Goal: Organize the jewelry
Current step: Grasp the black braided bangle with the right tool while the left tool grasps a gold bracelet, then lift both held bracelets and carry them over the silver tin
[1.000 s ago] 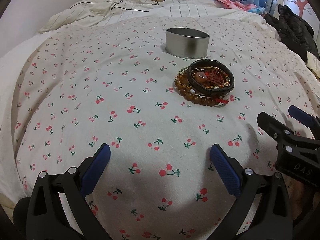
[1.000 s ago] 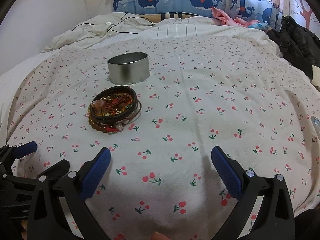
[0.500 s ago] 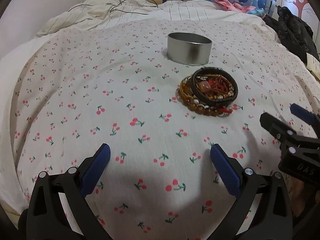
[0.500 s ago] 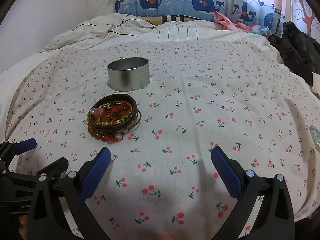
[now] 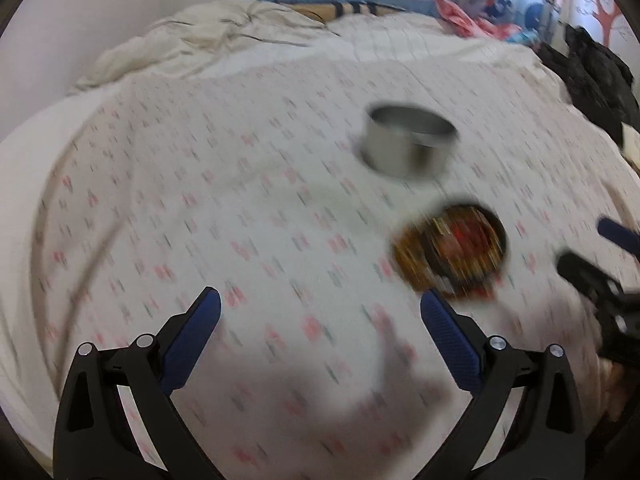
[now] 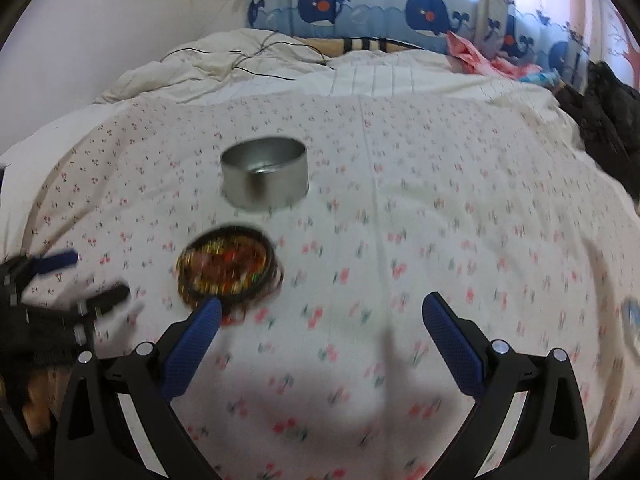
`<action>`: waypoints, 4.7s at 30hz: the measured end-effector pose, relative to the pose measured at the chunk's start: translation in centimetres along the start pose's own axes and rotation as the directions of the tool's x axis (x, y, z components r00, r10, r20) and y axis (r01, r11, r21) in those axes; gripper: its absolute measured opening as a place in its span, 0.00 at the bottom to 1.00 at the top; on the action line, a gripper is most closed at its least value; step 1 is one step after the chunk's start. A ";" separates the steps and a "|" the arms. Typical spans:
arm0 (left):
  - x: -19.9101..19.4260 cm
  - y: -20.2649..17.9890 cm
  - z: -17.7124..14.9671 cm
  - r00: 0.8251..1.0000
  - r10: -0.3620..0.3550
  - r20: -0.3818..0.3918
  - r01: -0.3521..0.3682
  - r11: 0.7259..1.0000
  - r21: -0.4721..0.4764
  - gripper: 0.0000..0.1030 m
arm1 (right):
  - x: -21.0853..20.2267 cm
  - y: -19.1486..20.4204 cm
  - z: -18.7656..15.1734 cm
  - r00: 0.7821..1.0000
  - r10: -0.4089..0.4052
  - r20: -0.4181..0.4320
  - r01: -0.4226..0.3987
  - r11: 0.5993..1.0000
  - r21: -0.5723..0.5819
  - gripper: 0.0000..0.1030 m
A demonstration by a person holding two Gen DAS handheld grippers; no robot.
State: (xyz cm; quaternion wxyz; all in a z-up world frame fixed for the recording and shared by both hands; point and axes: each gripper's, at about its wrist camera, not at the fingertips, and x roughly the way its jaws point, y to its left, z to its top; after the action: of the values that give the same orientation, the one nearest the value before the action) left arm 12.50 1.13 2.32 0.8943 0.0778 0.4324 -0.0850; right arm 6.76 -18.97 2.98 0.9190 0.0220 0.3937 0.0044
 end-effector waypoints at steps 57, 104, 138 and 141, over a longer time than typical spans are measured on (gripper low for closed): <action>9.9 0.5 3.6 0.862 -0.494 -0.112 0.449 0.847 -0.285 0.74 | 10.5 -6.5 3.4 0.971 0.059 -0.232 -0.025 0.989 0.145 0.65; 7.1 0.2 3.8 0.940 -0.263 -0.218 0.280 0.959 0.047 0.11 | 7.7 -6.5 5.1 0.991 0.089 -0.096 -0.074 0.986 0.147 0.09; 1.0 0.9 10.3 0.801 -0.598 0.018 0.598 0.801 -0.011 0.02 | 5.2 -7.1 6.3 0.990 0.138 0.026 -0.140 0.969 0.204 0.09; 0.5 0.8 11.6 0.809 -0.586 0.041 0.586 0.810 -0.008 0.02 | 5.0 -7.2 6.7 0.991 0.132 0.034 -0.136 0.969 0.207 0.09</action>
State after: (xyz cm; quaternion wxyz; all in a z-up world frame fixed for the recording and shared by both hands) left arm 21.83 -0.57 9.06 0.8332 -0.0698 0.4195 -0.3535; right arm 15.04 -26.28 3.65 0.9131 0.1447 0.3805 0.0249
